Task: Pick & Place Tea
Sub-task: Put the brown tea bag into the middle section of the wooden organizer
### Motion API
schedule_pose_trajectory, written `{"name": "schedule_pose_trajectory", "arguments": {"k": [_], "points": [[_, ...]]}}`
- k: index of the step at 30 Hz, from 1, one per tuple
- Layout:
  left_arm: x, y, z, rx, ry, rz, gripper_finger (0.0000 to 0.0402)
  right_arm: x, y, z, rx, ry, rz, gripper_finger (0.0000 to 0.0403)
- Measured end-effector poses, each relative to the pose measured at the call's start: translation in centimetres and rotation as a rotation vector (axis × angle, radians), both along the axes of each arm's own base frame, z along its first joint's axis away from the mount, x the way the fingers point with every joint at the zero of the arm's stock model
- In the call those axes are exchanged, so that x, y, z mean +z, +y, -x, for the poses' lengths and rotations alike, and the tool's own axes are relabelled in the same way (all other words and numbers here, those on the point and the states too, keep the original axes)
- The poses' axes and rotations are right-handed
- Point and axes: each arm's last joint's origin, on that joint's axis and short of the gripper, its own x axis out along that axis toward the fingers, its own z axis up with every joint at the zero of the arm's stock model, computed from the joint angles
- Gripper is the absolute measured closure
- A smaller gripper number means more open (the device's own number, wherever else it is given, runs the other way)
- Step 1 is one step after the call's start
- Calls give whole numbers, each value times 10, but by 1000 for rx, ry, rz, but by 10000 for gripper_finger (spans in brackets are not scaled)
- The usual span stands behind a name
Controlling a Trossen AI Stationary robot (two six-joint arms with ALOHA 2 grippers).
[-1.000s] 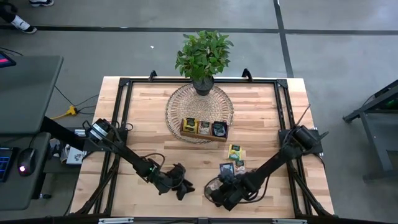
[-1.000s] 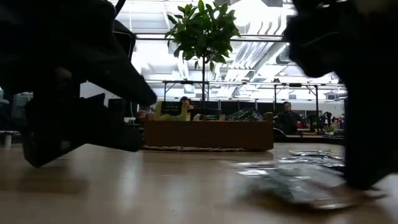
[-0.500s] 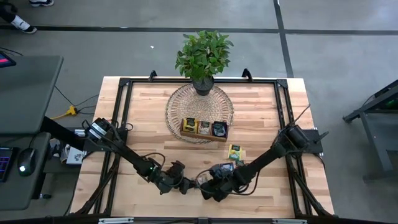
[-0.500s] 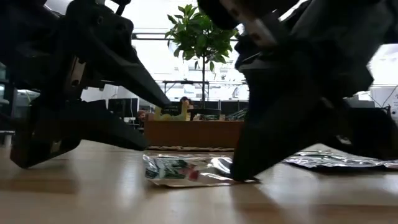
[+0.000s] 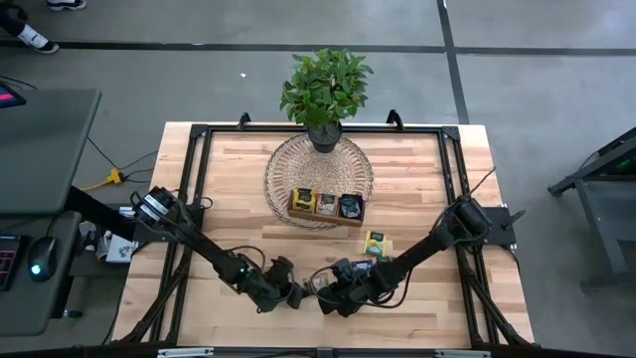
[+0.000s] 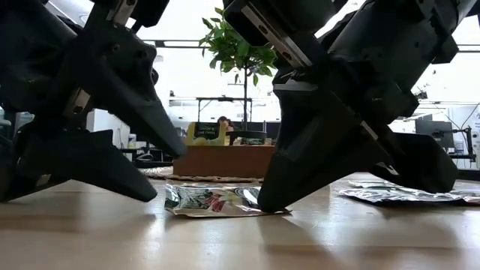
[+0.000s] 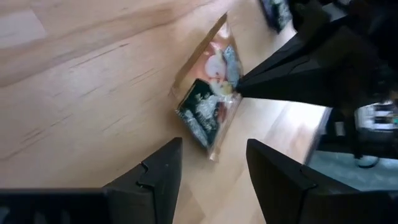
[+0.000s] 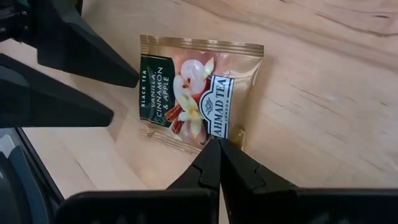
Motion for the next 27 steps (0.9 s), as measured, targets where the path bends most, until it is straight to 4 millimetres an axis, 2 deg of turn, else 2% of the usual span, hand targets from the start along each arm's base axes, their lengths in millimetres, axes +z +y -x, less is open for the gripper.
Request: {"name": "schedule_pose_trajectory", "arguments": {"k": [8,24,27], "points": [[1,-6,-9,30,69,-112,226,1,1,-3,-3,-31,-13,403],[3,-12,-18,48,50,-115,226,4,-4,-11,6,-97,-14,403],[3,-12,-18,47,51,-115,242,5,-4,-12,4,-106,-12,403]]}}
